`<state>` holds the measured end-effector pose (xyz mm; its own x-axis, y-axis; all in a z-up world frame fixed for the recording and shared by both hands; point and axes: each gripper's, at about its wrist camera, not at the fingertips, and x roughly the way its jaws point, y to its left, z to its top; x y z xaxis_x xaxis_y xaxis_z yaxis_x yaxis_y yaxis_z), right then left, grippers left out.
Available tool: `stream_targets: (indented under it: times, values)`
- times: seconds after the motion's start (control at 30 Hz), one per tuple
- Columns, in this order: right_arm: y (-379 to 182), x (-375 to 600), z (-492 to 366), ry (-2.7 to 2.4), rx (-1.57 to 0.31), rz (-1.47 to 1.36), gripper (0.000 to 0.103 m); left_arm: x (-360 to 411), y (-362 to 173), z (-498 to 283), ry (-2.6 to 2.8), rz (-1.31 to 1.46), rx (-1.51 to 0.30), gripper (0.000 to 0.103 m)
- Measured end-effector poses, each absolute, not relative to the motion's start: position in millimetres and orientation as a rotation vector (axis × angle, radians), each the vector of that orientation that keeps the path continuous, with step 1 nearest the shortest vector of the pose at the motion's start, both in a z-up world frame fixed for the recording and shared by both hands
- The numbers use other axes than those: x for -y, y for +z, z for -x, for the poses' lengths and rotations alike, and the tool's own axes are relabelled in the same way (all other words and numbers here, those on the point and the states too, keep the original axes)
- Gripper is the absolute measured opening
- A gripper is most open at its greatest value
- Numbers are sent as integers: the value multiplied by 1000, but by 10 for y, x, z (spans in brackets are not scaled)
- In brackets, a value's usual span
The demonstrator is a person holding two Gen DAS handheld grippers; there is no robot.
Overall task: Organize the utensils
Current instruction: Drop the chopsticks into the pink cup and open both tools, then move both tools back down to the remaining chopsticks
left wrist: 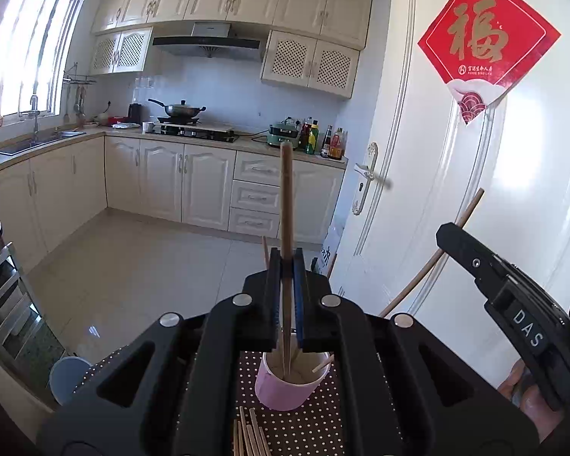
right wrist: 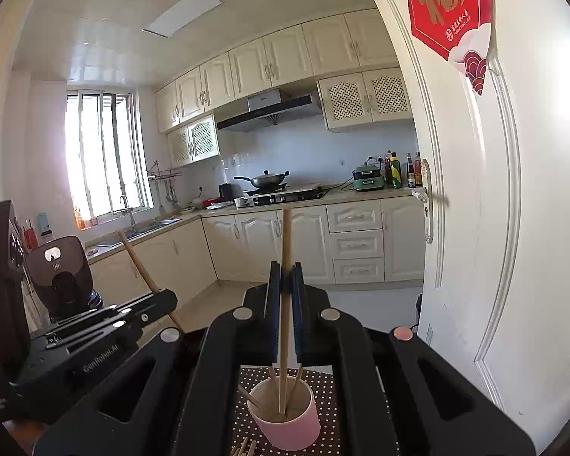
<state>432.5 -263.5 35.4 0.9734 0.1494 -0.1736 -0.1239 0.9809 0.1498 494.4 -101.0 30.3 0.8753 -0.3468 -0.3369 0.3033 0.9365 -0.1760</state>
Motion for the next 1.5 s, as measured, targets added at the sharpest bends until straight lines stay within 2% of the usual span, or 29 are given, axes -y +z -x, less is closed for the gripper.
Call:
stream_targets:
  times: [0.37,0.73,0.77,0.8,0.87,0.9,0.93,1.1,1.2,1.3,1.5]
  values:
    - [116,2610,-4518,144,-234,-120,4,1158,-70,-5025,-382,51,-422,6]
    - [-48,2592,-4564,142,-279,-126,4,1096,-156,-4995,-372,45,-445,8]
    - [-65,2596,-4563,143,-284,-130,4,1089,-163,-4989,-368,45,-448,10]
    - [-76,2597,-4563,146,-290,-136,4,1084,-168,-4981,-366,45,-448,16]
    - [-89,2589,-4550,149,-297,-133,5,1064,-163,-4946,-355,39,-438,34]
    - [-96,2577,-4534,148,-298,-130,5,1054,-157,-4918,-346,36,-427,51]
    - [-98,2573,-4517,145,-295,-130,5,1035,-144,-4878,-341,33,-410,54]
    - [-96,2576,-4445,160,-305,-146,6,942,-129,-4758,-315,28,-413,54]
    - [-74,2563,-4394,156,-310,-149,13,882,-129,-4676,-299,18,-412,60]
    - [-49,2549,-4273,159,-311,-150,20,785,-181,-4544,-283,-11,-419,62]
    - [-100,2487,-4066,173,-359,-130,20,609,-325,-4305,-267,-48,-470,62]
